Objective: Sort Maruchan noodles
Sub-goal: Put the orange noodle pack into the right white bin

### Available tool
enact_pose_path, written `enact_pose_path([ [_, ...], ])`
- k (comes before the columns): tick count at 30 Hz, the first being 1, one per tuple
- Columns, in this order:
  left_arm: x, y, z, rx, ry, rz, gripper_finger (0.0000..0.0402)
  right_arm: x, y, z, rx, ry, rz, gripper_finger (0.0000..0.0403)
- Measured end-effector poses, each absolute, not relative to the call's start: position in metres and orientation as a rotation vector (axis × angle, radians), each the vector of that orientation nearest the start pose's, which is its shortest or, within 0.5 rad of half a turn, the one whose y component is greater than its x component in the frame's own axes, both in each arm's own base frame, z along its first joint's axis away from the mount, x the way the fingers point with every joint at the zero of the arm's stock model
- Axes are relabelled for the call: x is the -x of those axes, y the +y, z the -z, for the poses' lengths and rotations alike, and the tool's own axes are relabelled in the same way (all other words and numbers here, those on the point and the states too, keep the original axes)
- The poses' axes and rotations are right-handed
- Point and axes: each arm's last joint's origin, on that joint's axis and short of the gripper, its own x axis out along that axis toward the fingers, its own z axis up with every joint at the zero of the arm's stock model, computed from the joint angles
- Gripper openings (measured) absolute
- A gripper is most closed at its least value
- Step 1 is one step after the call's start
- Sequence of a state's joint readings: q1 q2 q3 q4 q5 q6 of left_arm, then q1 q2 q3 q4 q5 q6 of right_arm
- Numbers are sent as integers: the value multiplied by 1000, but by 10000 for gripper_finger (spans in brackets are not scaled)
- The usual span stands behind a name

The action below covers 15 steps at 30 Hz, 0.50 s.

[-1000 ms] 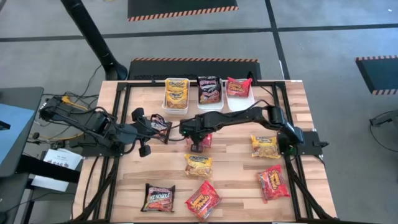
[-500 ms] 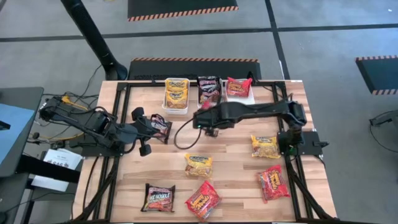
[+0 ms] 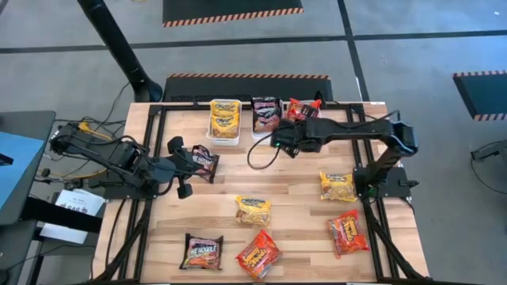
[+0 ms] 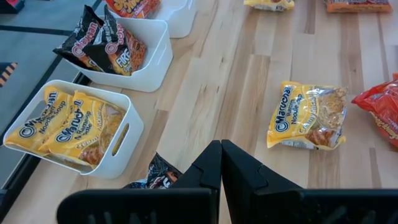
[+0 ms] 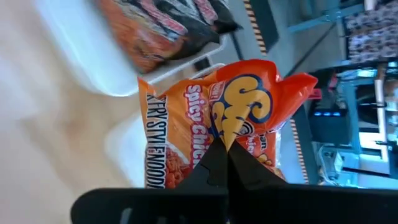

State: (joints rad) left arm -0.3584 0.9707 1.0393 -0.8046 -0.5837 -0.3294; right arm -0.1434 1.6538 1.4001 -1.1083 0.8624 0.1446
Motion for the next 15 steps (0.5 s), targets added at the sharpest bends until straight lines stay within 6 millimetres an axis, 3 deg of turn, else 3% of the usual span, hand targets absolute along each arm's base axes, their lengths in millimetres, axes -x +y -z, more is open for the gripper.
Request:
enact_pose_path([
  [8, -174, -48, -336, -13, 608, -322, 0, -276, -121, -234, 489, 1263, 930, 5],
  [15, -173, -48, -337, -15, 604, -330, 0, -272, -156, -216, 489, 1279, 846, 5],
])
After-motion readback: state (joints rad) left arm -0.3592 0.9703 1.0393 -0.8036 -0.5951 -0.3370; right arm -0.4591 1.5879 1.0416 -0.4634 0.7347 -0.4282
